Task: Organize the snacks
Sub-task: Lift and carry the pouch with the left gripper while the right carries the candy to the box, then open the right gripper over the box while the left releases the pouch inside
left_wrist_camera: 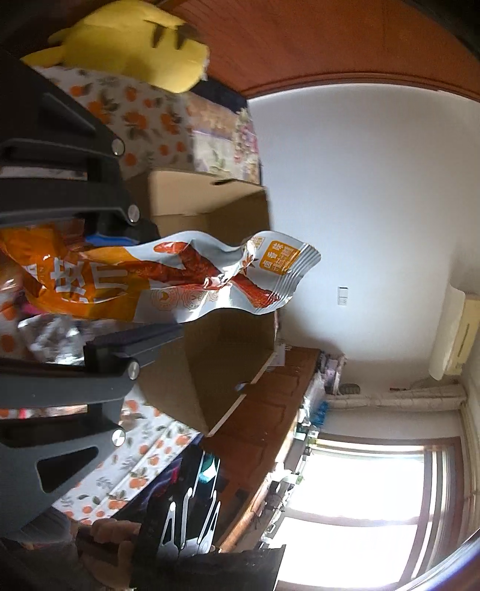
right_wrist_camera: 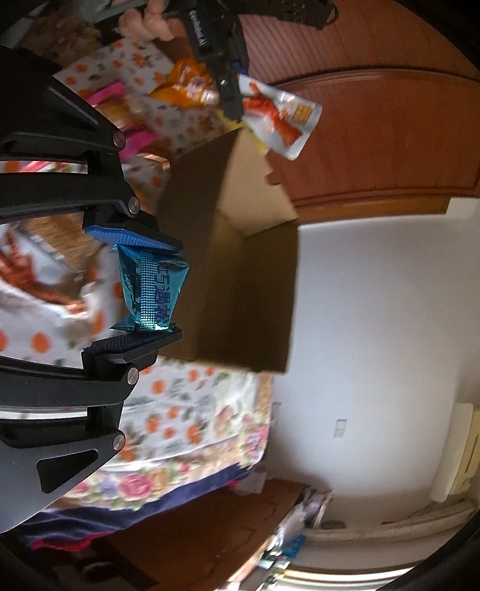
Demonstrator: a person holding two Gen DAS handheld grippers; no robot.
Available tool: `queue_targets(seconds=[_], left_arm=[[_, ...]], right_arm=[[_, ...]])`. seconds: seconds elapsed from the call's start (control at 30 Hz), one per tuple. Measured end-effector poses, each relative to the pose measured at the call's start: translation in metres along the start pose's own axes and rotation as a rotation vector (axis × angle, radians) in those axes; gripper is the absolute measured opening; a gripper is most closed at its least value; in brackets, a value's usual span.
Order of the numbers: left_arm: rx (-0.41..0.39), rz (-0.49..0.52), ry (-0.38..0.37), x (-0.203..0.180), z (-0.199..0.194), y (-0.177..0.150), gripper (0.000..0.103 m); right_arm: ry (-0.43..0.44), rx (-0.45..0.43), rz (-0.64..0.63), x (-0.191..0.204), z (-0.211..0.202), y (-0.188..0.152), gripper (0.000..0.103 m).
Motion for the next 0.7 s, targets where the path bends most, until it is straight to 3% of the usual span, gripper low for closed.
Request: queue_targets(seconds=[0.37, 0.7], left_arm=[[-0.034, 0.000, 0.007, 0.038, 0.054, 0.059, 0.033], [-0.021, -0.059, -0.004, 0.063, 0.099, 0.053, 0.034]], right_arm=[[0.057, -0.055, -0.047, 0.015, 0.068, 0.070, 0.040], [0.077, -0.018, -0.042, 0.021, 0.127, 0.058, 0.040]])
Point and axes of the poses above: each gripper's, at about its wrist camera, not at the fingertips, and z roughly the way its jaws point, x to its left, y to its top, the point moved 5 cm from there along z, roughly the way its jaws point, and after that the axes turned 8 degrees about -y, right-handed, at the moved point
